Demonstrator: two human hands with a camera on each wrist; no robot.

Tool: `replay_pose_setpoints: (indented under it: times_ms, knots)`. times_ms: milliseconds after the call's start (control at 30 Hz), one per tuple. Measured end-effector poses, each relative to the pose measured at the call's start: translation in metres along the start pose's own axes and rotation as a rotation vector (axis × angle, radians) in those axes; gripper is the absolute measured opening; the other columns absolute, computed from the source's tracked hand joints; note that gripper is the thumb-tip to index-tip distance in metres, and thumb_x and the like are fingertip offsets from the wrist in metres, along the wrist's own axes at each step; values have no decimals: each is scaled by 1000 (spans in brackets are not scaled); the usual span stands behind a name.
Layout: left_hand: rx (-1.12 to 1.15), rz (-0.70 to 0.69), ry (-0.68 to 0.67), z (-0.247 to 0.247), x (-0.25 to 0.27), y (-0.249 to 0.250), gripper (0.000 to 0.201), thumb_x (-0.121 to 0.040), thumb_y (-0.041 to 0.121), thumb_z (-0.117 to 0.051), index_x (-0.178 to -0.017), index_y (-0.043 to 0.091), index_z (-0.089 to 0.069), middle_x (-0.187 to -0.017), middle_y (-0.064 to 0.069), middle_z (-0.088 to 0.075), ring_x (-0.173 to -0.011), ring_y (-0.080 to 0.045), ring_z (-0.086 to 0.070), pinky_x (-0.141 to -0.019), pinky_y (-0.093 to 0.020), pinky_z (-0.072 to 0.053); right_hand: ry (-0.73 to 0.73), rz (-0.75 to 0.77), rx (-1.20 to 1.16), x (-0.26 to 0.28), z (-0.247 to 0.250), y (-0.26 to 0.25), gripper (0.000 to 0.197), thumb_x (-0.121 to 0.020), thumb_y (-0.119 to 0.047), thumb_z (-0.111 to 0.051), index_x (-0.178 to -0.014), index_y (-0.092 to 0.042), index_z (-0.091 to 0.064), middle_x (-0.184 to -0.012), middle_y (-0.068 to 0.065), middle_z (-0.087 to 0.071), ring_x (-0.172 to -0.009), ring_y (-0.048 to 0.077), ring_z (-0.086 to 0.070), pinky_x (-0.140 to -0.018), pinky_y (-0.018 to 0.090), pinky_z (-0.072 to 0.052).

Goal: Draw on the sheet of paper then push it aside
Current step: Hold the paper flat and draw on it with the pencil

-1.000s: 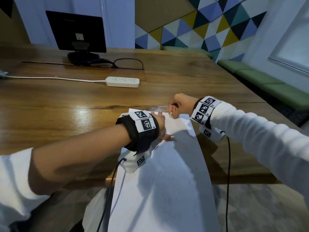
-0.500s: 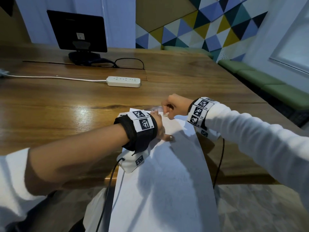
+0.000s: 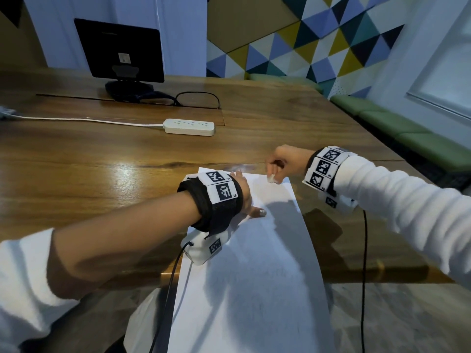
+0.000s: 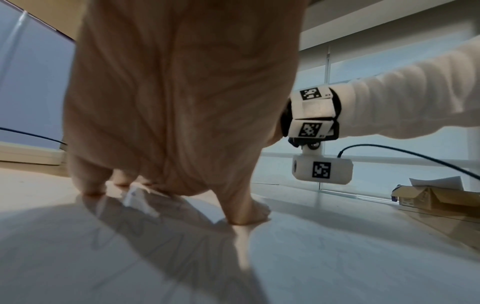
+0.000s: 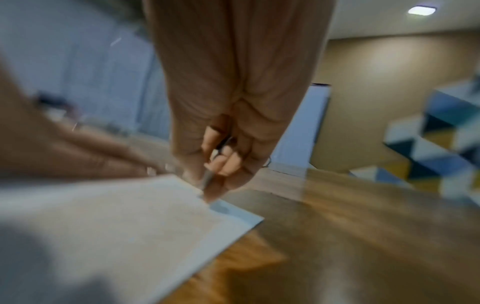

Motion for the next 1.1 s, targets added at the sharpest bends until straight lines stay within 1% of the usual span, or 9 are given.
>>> replay_pose_setpoints:
  times_ms: [100,200,300,433,567,733,867,1000,1100]
  knots:
    - [-1,-124,37,-2,5,6,99,-88,66,-39,-151,6,9,-159,-9,11,-146,-37,1,-116,-48,-10,155,-35,-60,6,2,8,13,-77,-3,-69,-77,-15,-64,-68,-5,-64,-54,-3,-54,-53,7,-38]
    - [-64,-217,108,-2,10,13,86,-95,57,-33,-151,3,4,-159,-10,11,-146,-32,4,-117,-42,-8,127,-2,-69,5,-7,2,10,-77,-2,-72,-80,-10,-67,-63,-11,-58,-52,-6,-52,-61,10,-42]
    - [-119,-225,54,2,12,13,86,-97,55,-30,-149,-2,6,-158,-14,13,-147,-29,7,-118,-41,-5,137,10,-96,3,-9,0,8,-75,-2,-74,-80,-4,-68,-61,-12,-57,-50,-11,-52,-57,8,-42]
    - [-219,-193,27,6,17,15,85,-97,58,-24,-149,-1,8,-158,-13,13,-147,-27,6,-118,-44,-6,-35,-11,-140,7,-10,0,10,-75,0,-74,-83,1,-68,-62,-5,-63,-52,-4,-59,-55,11,-46]
    - [-271,-186,33,8,18,16,87,-96,59,-23,-149,-2,7,-158,-14,11,-147,-29,2,-118,-45,-9,136,-17,-80,1,-6,-5,6,-76,5,-67,-79,-1,-66,-59,-10,-58,-55,4,-55,-60,16,-46]
    - [-281,-192,43,8,17,16,87,-96,59,-24,-149,-4,5,-158,-16,9,-147,-30,-2,-117,-45,-14,-69,-1,-145,5,-8,-1,9,-73,5,-72,-80,2,-67,-62,-3,-64,-54,2,-60,-58,15,-49]
    - [-266,-193,73,7,11,16,90,-94,61,-27,-149,-4,3,-158,-16,6,-146,-31,-8,-116,-44,-18,107,-12,-151,1,-6,3,12,-74,4,-71,-74,-7,-66,-60,-6,-61,-50,-5,-55,-61,16,-47]
    - [-259,-203,90,6,11,15,90,-94,61,-27,-149,-4,2,-158,-16,7,-146,-31,-7,-116,-44,-18,-95,17,-220,7,-9,3,9,-74,5,-72,-79,0,-67,-63,-2,-66,-58,7,-63,-60,18,-51]
    - [-245,-208,115,2,7,14,89,-94,61,-28,-150,-3,-1,-159,-16,3,-146,-31,-11,-116,-43,-19,38,-4,-221,2,-6,6,8,-73,6,-72,-79,2,-67,-64,-1,-65,-59,8,-62,-62,20,-50]
Point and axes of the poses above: each hand's wrist, its own x-axis away from the middle knuckle, its own z-axis out of the back of the hand, y = z × x, the point moved 4 cm from there along -x, towards the middle knuckle
